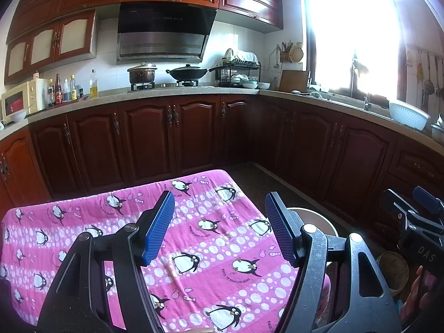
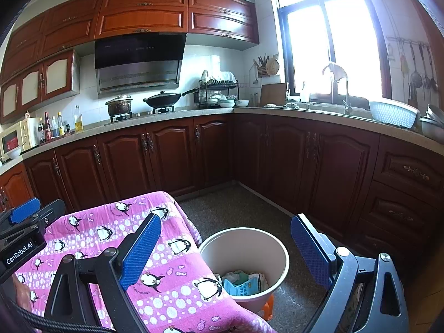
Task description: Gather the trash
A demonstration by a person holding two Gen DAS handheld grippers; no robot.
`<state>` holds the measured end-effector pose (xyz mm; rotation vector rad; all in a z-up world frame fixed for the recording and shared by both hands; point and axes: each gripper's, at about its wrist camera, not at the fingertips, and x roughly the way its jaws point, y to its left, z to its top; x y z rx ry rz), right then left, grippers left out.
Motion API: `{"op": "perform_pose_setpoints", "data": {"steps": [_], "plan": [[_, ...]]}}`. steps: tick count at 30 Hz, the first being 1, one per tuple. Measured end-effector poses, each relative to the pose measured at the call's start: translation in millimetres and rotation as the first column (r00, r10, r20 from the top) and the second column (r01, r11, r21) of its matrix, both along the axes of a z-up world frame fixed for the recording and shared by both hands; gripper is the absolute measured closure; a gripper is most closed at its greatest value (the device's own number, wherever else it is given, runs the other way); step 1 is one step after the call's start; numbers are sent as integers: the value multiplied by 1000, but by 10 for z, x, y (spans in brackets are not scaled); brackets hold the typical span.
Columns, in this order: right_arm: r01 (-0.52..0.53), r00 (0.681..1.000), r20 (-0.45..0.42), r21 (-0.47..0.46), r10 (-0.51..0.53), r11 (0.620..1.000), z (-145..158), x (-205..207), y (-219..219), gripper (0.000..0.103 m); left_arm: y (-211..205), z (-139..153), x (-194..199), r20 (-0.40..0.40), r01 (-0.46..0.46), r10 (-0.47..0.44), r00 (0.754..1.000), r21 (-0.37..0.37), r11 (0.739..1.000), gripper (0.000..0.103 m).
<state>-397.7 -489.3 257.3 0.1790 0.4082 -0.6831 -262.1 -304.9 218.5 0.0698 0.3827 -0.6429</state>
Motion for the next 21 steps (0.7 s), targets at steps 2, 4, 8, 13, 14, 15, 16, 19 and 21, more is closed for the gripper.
{"op": "perform_pose_setpoints", "data": {"steps": [2,4,8,13,14,15,16,19,21], "plan": [[-1,1000,-2,1,1,1000,-6,3,-3,10,2,-8,7,-1,1,-1,1000,0,1000,36],[-1,1000,-3,1,1,1000,-14,5,-3,10,-3,-5,6,0,0,0,1000,0,1000,36],[-1,1000,-4,2,1,1000,-22,8,-7,10,-11,-15,6,-3,1,-1,1000,3,1000,36],[-2,1000,-6,5,2,1000,-33,8,-13,10,-22,-19,3,-2,0,0,1000,5,1000,36],[-2,1000,-6,5,2,1000,-27,15,0,10,-22,-19,4,-2,1,-1,1000,6,1000,36],[-3,1000,-7,5,3,1000,-33,16,-2,10,-21,-25,8,-4,1,-1,1000,7,1000,36],[-3,1000,-8,5,3,1000,-36,21,-2,10,-21,-20,3,-3,1,-1,1000,5,1000,36],[-2,1000,-10,5,2,1000,-33,30,-6,10,-19,-27,4,-5,1,-1,1000,7,1000,36],[-1,1000,-10,7,1,1000,-35,31,-11,10,-15,-28,2,-5,1,0,1000,7,1000,36]]}}
